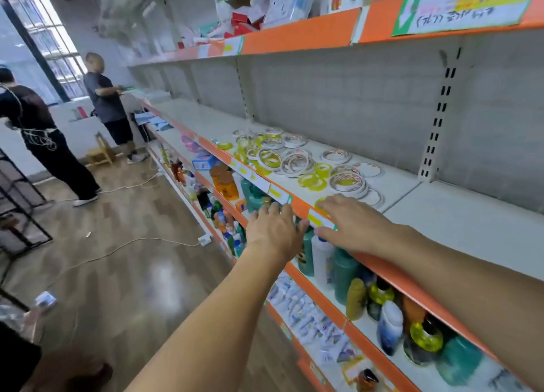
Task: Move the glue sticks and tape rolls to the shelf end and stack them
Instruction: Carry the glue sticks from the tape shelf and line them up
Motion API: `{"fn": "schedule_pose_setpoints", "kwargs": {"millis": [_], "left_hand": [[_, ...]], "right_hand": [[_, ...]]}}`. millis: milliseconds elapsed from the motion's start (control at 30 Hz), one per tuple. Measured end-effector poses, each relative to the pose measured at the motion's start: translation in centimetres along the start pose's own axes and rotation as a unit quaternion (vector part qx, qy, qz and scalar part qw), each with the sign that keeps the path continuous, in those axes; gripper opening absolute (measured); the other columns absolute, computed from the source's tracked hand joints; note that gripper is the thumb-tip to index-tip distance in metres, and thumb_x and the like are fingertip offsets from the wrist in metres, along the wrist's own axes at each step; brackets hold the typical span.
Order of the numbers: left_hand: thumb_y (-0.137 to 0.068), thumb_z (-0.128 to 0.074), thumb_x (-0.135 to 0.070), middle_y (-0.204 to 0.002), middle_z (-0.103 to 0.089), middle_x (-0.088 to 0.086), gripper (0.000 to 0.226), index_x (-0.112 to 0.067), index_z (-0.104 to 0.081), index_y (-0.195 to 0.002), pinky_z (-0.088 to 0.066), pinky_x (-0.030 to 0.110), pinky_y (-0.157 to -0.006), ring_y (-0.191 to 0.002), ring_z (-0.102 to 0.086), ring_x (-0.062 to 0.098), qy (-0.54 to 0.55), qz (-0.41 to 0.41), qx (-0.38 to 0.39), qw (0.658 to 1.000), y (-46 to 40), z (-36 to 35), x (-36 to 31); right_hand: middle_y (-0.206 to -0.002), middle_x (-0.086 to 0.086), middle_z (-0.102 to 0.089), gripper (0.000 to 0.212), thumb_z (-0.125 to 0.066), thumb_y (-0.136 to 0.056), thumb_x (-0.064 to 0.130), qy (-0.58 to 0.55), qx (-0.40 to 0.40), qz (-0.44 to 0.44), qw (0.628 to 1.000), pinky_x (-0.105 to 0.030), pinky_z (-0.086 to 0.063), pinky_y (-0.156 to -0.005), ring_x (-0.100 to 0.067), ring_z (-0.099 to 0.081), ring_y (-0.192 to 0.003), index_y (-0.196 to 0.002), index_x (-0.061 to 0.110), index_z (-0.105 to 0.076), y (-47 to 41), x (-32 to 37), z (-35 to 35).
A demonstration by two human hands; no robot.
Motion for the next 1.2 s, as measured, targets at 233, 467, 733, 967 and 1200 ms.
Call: {"fn": "schedule_pose_setpoints", "kwargs": {"millis": [233,467,733,967,1200], "left_hand": [[-0.1,-0.022,-0.059,-0.157,-0.029,0.012,0.067,-0.016,-0.027,-0.151,-0.024,0.046,-0.115,-0.145,-0.025,0.032,0.024,-0.045,0.015,0.999,-7.2,-1.1,1.8],[-0.102,-0.024,-0.056,-0.155,-0.031,0.011,0.064,-0.014,-0.028,-0.151,-0.024,0.043,-0.116,-0.143,-0.027,0.029,0.04,-0.045,0.004,0.998,-15.6,-1.7,5.8],[-0.102,-0.028,-0.052,-0.145,-0.044,0.009,0.057,-0.015,-0.037,-0.144,-0.033,0.042,-0.108,-0.134,-0.039,0.03,0.056,-0.025,-0.026,0.998,-25.4,-0.4,11.5],[-0.101,-0.026,-0.055,-0.144,-0.045,0.008,0.058,-0.016,-0.037,-0.143,-0.037,0.043,-0.106,-0.132,-0.042,0.029,0.069,-0.016,-0.034,0.997,-31.6,-0.5,15.1],[-0.102,-0.022,-0.053,-0.138,-0.048,0.013,0.057,-0.013,-0.042,-0.137,-0.039,0.044,-0.1,-0.126,-0.045,0.033,0.085,-0.008,-0.015,0.996,-38.7,-1.7,21.3]], "right_hand": [[-0.142,-0.009,-0.047,0.067,-0.05,-0.093,0.056,-0.005,-0.011,-0.025,1.0,-0.045,-0.042,-0.103,-0.03,-0.047,-0.129,-0.147,0.018,-0.041,-7.3,-1.6,-0.9],[-0.134,-0.009,-0.053,0.06,-0.05,-0.093,0.056,0.001,-0.021,-0.014,1.0,-0.042,-0.045,-0.099,-0.029,-0.05,-0.125,-0.138,0.017,-0.048,-17.1,-1.9,-1.4],[-0.131,-0.009,-0.054,0.056,-0.055,-0.091,0.054,-0.029,-0.037,-0.015,0.999,-0.041,-0.044,-0.099,-0.029,-0.05,-0.124,-0.135,0.02,-0.051,-28.4,-1.9,0.5],[-0.127,-0.005,-0.053,0.054,-0.054,-0.094,0.052,-0.04,-0.034,-0.039,0.998,-0.041,-0.046,-0.094,-0.027,-0.053,-0.119,-0.136,0.019,-0.049,-34.5,-2.7,0.4],[-0.137,-0.007,-0.052,0.053,-0.054,-0.094,0.049,-0.06,-0.071,-0.054,0.994,-0.038,-0.043,-0.1,-0.024,-0.049,-0.125,-0.14,0.022,-0.049,-41.1,-1.5,0.8]]}}
Point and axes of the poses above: each hand's wrist, its own y-axis away from the middle knuckle, its own z-axis out of the back of the hand, x = y × z, the point moved 10 cm from there along -y, towards the middle knuckle
